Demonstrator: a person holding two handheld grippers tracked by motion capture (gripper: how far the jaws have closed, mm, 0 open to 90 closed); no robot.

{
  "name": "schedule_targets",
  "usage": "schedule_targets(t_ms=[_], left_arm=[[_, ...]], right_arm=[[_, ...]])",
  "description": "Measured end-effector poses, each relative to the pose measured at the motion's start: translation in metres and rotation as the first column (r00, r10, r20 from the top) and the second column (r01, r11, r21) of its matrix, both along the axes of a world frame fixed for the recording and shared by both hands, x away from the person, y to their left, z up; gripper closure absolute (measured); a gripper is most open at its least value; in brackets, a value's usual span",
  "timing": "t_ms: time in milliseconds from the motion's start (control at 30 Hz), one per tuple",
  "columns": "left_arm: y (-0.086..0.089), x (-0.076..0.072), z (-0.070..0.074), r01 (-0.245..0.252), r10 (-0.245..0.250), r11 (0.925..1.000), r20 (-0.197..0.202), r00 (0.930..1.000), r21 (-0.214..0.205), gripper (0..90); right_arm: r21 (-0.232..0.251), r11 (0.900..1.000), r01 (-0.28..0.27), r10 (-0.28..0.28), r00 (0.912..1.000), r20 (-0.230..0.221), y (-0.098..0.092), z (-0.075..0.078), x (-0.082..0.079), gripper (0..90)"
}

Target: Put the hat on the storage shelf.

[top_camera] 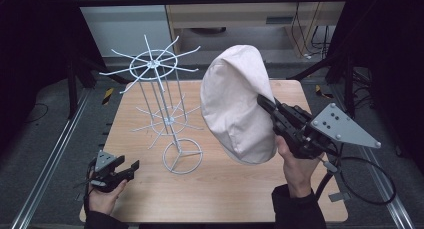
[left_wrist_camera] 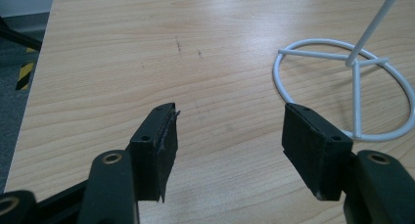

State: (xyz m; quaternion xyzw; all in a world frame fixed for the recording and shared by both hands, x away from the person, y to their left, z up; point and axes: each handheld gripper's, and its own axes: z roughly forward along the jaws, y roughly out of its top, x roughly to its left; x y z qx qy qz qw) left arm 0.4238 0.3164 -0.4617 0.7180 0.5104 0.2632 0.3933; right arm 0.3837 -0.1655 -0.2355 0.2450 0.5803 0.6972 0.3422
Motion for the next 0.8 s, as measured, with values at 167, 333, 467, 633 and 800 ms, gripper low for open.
schedule_targets(t_ms=[167, 333, 467, 633, 800], left_arm=[[0.0, 0.0, 0.0, 0.001, -0.001, 1.0, 0.0, 1.0, 0.002, 37.7], [0.0, 0.0, 0.0, 0.003, -0.003, 1.0, -0.001, 1.0, 0.004, 37.6], [-0.001, 0.0, 0.0, 0.002, -0.002, 1.0, -0.002, 1.0, 0.002, 37.7], [0.0, 0.0, 0.0, 0.002, -0.002, 1.0, 0.001, 1.0, 0.005, 37.7], [0.0, 0.0, 0.0, 0.0, 0.0, 1.0, 0.003, 1.0, 0.005, 37.7]], right_arm=[[0.022, 0.9996, -0.015, 0.014, 0.9993, 0.036, 0.004, 0.012, 0.0, 88.7], [0.046, 0.9982, -0.04, 0.037, 0.9974, 0.062, 0.014, 0.022, 0.004, 88.7], [0.047, 0.9974, -0.055, 0.052, 0.9966, 0.064, 0.025, 0.027, 0.011, 88.7], [0.022, 0.996, -0.086, 0.085, 0.9957, 0.036, 0.047, 0.021, 0.024, 88.7], [-0.012, 0.9937, -0.111, 0.111, 0.9938, 0.001, 0.061, 0.003, 0.031, 88.7]])
